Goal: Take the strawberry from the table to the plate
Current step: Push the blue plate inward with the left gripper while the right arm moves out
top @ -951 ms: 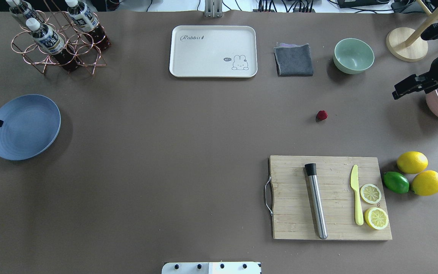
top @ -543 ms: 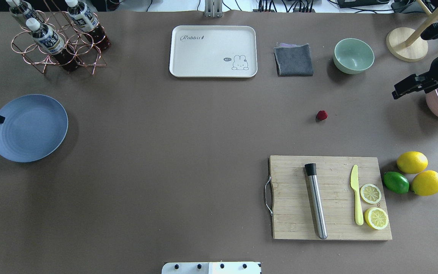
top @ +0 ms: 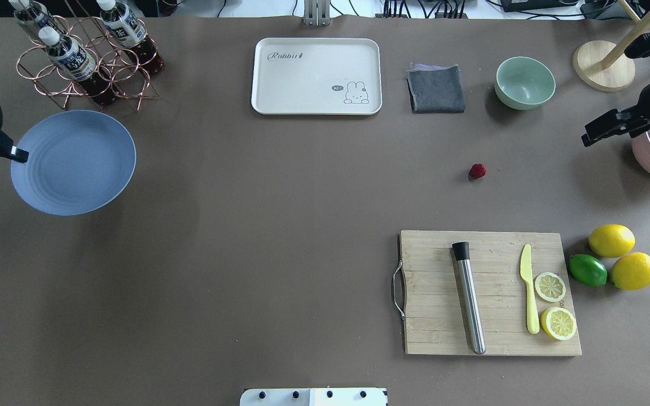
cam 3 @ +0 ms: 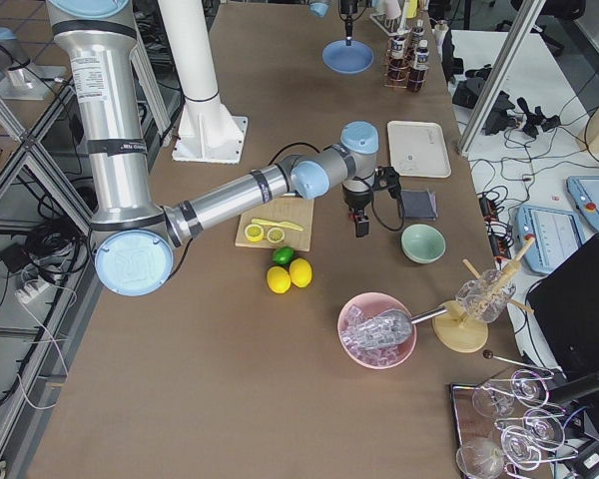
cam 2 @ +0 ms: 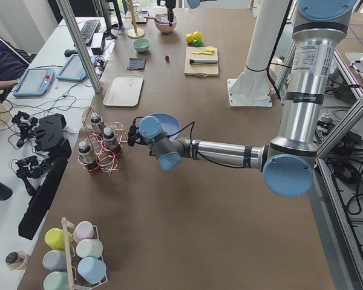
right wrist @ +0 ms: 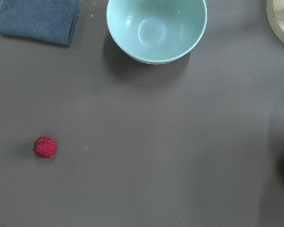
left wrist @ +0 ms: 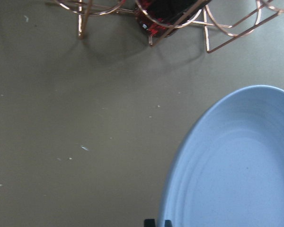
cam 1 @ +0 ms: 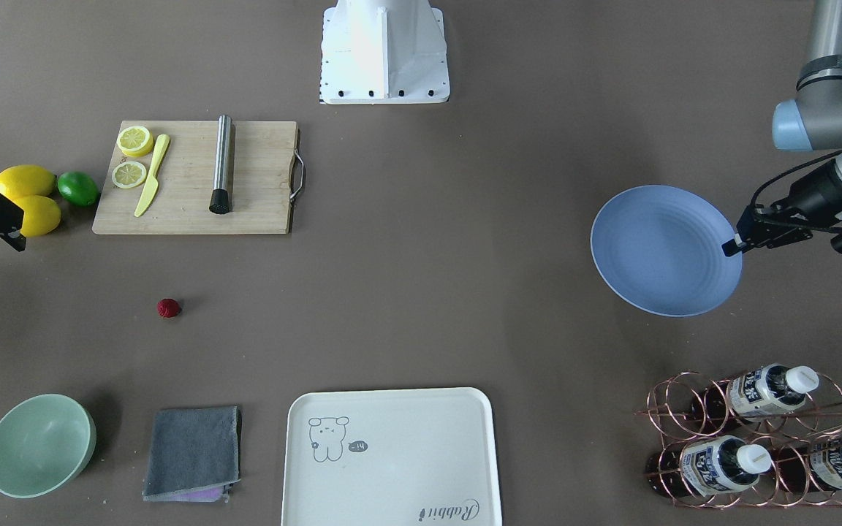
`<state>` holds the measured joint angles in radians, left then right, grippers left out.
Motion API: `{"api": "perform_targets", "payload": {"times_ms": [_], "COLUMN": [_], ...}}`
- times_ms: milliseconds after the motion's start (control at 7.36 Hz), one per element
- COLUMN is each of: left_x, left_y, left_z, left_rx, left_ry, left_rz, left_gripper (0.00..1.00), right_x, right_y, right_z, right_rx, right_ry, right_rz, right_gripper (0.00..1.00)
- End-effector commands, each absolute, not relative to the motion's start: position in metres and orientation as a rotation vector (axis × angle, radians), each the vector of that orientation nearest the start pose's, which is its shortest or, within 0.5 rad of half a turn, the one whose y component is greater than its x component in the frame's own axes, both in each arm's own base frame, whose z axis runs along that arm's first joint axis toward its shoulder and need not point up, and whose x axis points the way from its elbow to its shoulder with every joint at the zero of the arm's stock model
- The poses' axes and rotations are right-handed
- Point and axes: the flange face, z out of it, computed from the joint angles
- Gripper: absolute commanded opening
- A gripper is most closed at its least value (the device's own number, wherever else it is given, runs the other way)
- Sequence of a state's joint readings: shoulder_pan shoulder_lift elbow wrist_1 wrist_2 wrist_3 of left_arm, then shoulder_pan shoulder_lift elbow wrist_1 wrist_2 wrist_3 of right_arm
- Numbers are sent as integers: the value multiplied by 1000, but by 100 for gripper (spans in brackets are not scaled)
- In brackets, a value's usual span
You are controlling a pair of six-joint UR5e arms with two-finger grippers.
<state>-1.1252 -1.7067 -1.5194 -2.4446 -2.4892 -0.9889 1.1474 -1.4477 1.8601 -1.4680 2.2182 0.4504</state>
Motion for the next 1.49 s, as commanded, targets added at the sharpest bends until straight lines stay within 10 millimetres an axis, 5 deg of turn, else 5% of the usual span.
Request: {"api": "perform_targets", "payload": {"times_ms": [0, 136, 407, 679, 1358], "left_x": [298, 359, 422, 503, 536], "left_y": [-526, -521, -531, -513, -483], "left_z": [411, 378, 346, 306, 306], "left_rx": [80, 97, 97, 161, 119], "left_ry": [1263, 1265, 1268, 1266, 1267], "left_rz": [-90, -96, -116, -155, -142], "left_gripper": [0, 0, 0, 0, 0], "right_x": [-156, -156, -156, -156, -156], "right_y": [-520, -520, -522, -521, -522], "right_z": [446, 447, 447, 447, 449], "right_rx": [179, 177, 176, 177, 173], "right_ry": [-789, -790, -788, -788, -787], "right_rz": [-144, -144, -143, -142, -140], "right_gripper": [100, 100, 100, 100, 100]}}
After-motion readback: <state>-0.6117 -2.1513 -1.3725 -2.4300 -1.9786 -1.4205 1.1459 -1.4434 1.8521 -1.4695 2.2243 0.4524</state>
